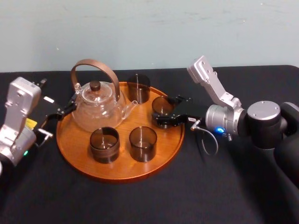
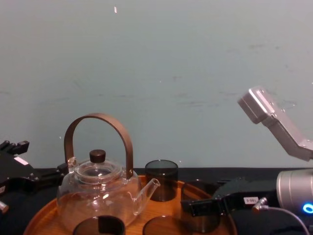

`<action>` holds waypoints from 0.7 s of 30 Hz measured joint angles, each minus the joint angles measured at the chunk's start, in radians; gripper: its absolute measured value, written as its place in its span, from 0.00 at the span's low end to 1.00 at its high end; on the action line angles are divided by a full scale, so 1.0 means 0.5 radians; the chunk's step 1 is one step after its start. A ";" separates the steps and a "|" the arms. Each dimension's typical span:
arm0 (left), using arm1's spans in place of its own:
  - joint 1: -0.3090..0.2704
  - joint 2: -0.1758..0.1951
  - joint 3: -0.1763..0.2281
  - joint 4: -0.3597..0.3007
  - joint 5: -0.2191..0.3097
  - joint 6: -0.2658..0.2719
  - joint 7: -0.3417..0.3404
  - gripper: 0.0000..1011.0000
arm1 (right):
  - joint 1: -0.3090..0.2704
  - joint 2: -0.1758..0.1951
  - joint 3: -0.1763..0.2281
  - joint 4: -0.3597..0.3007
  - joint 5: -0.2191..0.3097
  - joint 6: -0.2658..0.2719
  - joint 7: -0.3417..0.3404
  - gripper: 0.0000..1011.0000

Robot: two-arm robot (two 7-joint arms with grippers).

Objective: Pick up the glass from the table and place it on the tray.

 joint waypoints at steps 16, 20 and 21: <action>0.000 0.000 0.000 0.000 0.000 0.000 0.000 0.99 | 0.000 0.000 -0.001 0.000 -0.005 -0.002 -0.005 0.90; 0.000 0.000 0.000 0.000 0.000 0.000 0.000 0.99 | 0.000 0.000 0.000 0.000 -0.003 -0.002 -0.005 0.90; 0.000 0.000 0.000 0.000 0.000 0.000 0.000 0.99 | 0.000 0.001 0.000 -0.001 -0.003 -0.002 -0.005 0.90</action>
